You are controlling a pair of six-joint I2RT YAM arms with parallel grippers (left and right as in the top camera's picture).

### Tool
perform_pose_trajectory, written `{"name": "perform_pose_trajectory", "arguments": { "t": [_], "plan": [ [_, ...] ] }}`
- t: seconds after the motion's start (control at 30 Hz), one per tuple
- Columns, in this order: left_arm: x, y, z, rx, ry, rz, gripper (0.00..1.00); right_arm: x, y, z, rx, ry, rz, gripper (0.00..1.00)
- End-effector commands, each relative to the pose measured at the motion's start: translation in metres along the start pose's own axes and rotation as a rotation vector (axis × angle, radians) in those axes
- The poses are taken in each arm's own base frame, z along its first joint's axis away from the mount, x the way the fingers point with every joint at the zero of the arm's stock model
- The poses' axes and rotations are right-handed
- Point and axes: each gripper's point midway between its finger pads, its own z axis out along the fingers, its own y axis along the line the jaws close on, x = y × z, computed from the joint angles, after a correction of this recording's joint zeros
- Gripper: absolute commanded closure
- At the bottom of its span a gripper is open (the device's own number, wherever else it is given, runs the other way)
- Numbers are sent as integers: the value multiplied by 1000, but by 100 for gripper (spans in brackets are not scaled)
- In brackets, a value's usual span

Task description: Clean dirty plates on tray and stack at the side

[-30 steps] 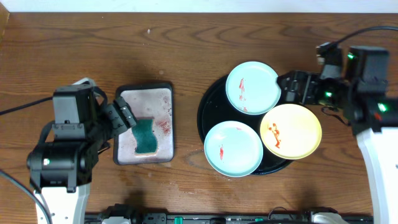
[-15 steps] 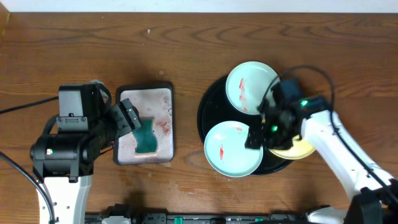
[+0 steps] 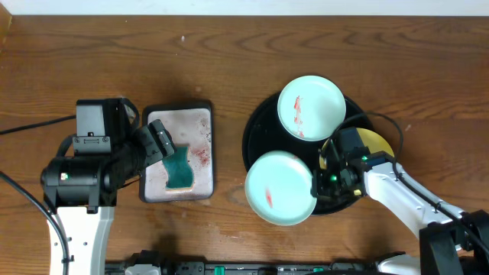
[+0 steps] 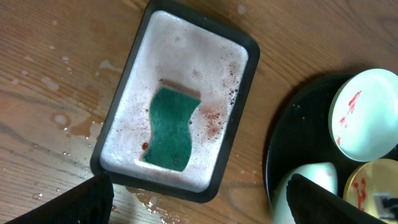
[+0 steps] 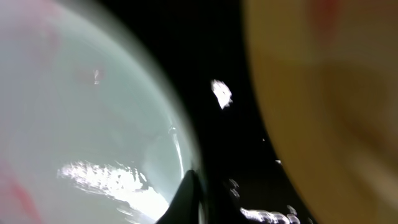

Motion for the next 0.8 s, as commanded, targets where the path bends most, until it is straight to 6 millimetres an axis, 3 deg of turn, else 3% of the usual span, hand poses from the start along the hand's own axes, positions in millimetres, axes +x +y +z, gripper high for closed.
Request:
{"name": "perform_pose_trajectory", "arguments": {
  "t": [0.0, 0.13, 0.23, 0.53, 0.77],
  "plan": [
    [-4, -3, -3, 10, -5, 14, 11, -18, -1, -7, 29, -70, -11, 99],
    [-2, -2, 1, 1, 16, 12, 11, -71, -8, -38, 154, -259, -64, 99],
    [2, 1, 4, -12, 44, 9, 11, -88, -14, -48, 220, -331, -100, 99],
    [5, 3, 14, -32, 84, 6, 11, -75, -13, -19, 245, -236, -145, 99],
    [26, 16, 44, -108, 241, -10, 11, -60, 6, -4, 112, -145, -137, 99]
  ]
}}
